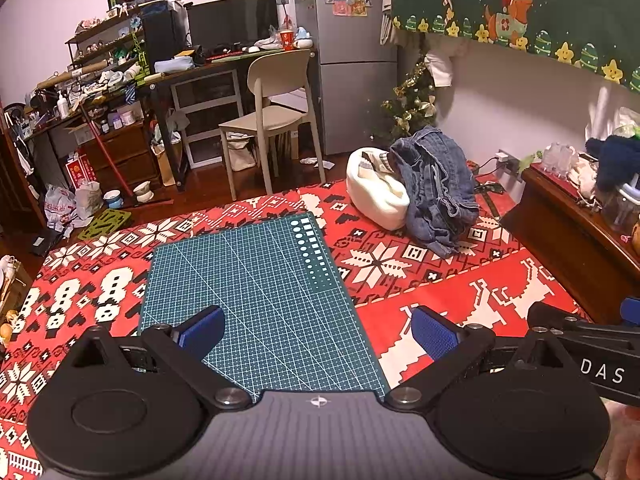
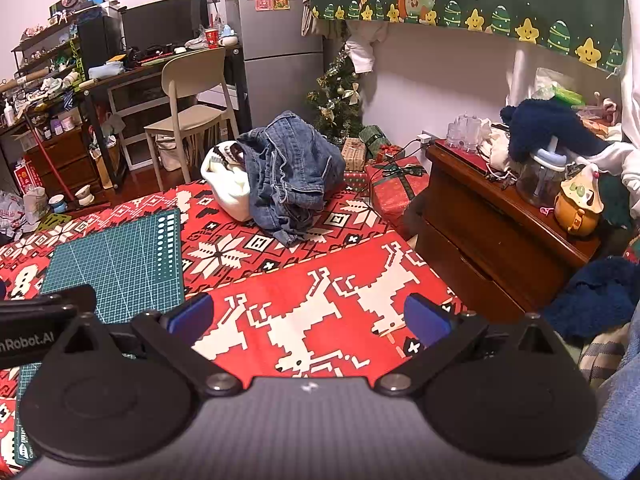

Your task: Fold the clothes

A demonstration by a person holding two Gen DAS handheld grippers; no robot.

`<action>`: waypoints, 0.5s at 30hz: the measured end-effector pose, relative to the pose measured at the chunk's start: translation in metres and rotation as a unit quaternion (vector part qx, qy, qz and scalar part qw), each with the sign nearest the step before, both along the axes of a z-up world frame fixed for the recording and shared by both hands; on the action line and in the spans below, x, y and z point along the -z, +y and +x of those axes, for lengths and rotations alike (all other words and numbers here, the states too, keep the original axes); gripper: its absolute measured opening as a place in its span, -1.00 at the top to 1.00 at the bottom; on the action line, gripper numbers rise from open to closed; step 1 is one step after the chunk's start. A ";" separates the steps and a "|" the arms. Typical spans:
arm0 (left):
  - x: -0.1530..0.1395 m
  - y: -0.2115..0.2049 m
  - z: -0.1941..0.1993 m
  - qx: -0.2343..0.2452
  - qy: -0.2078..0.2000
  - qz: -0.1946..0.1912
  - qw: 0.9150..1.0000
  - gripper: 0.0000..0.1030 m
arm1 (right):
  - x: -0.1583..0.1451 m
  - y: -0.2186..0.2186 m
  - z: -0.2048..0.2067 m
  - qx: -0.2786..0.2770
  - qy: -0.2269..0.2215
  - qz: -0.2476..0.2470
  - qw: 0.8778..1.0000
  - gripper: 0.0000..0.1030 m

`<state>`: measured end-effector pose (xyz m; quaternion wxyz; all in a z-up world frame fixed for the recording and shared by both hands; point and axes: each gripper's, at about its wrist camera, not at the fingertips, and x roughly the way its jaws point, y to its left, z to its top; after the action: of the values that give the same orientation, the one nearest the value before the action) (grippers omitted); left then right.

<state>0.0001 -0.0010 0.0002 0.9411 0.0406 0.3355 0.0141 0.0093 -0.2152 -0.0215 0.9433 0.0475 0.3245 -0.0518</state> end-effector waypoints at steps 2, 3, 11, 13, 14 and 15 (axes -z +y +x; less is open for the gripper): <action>-0.001 -0.003 0.000 0.000 -0.003 0.005 1.000 -0.95 | 0.000 0.000 0.000 0.000 -0.002 0.001 1.000 -0.99; -0.001 -0.005 0.000 0.000 -0.004 0.007 1.000 -0.95 | 0.000 0.000 -0.001 0.000 -0.003 0.000 1.000 -0.99; 0.002 0.003 -0.002 0.004 -0.014 -0.011 1.000 -0.95 | 0.001 -0.001 0.000 0.001 0.001 0.000 1.000 -0.99; 0.001 0.002 0.000 0.006 -0.011 -0.009 1.000 -0.95 | 0.001 -0.001 0.001 0.001 0.002 0.001 1.000 -0.99; 0.001 0.002 -0.001 0.006 -0.011 -0.008 1.000 -0.95 | 0.001 0.000 0.000 0.001 0.002 0.001 1.000 -0.99; 0.000 0.002 -0.001 0.006 -0.012 -0.007 1.000 -0.95 | 0.001 0.000 0.000 0.000 0.002 0.001 1.000 -0.99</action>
<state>-0.0008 0.0007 -0.0002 0.9454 0.0356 0.3238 0.0063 0.0098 -0.2153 -0.0225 0.9425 0.0481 0.3266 -0.0519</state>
